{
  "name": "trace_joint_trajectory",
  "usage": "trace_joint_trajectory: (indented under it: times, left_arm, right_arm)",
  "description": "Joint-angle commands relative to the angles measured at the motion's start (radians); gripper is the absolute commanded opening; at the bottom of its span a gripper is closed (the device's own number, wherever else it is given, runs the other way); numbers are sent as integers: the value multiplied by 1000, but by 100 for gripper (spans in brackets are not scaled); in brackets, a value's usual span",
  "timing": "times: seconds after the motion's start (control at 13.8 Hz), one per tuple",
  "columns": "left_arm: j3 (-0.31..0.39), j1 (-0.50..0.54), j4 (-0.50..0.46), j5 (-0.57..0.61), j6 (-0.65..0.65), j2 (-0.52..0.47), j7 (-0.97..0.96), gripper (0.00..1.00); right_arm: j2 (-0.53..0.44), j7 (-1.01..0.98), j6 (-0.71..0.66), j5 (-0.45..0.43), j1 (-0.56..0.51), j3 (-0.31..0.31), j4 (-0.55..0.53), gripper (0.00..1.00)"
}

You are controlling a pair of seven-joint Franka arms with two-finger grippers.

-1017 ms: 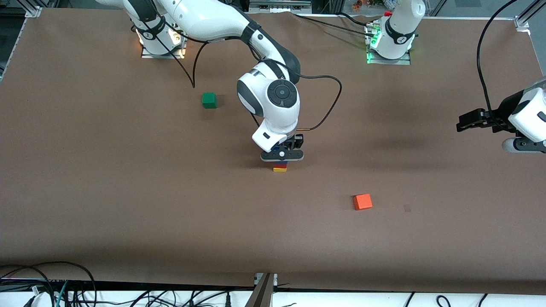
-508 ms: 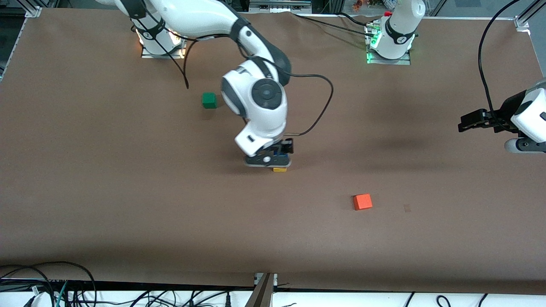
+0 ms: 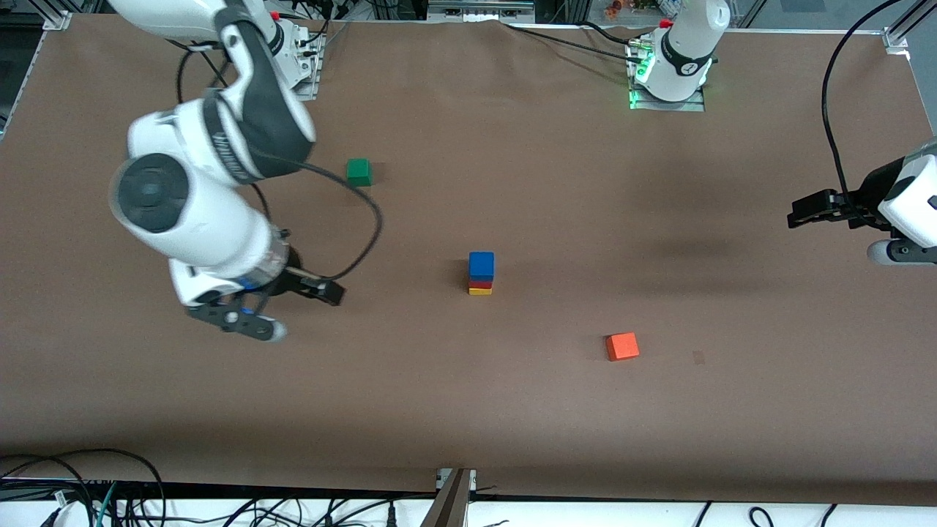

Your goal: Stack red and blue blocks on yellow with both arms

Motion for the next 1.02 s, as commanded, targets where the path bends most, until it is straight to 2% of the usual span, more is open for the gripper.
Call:
trace_joint_trajectory:
  times: [0.0,0.29,0.51,0.73,0.94]
  left_arm:
    - [3,12,-4,-17,10,-4,26,100]
    - [1,15,-4,-17,12,-4,27,100]
    - [1,15,-4,-18,12,-4,26,100]
    - [1,15,-4,-18,12,-4,27,100]
    - [3,15,-4,-18,12,-4,26,100]
  right_arm:
    - [-189,-108,2,20,-75,18,-232,100]
    - [-395,-310,-17,20,-206,24,-456,100]
    - [-470,-398,-69,10,-284,30,-509,100]
    - [-568,-432,-60,-16,-316,47,-622,100]
    - [-581,-474,-58,-87,-307,61,-618,100]
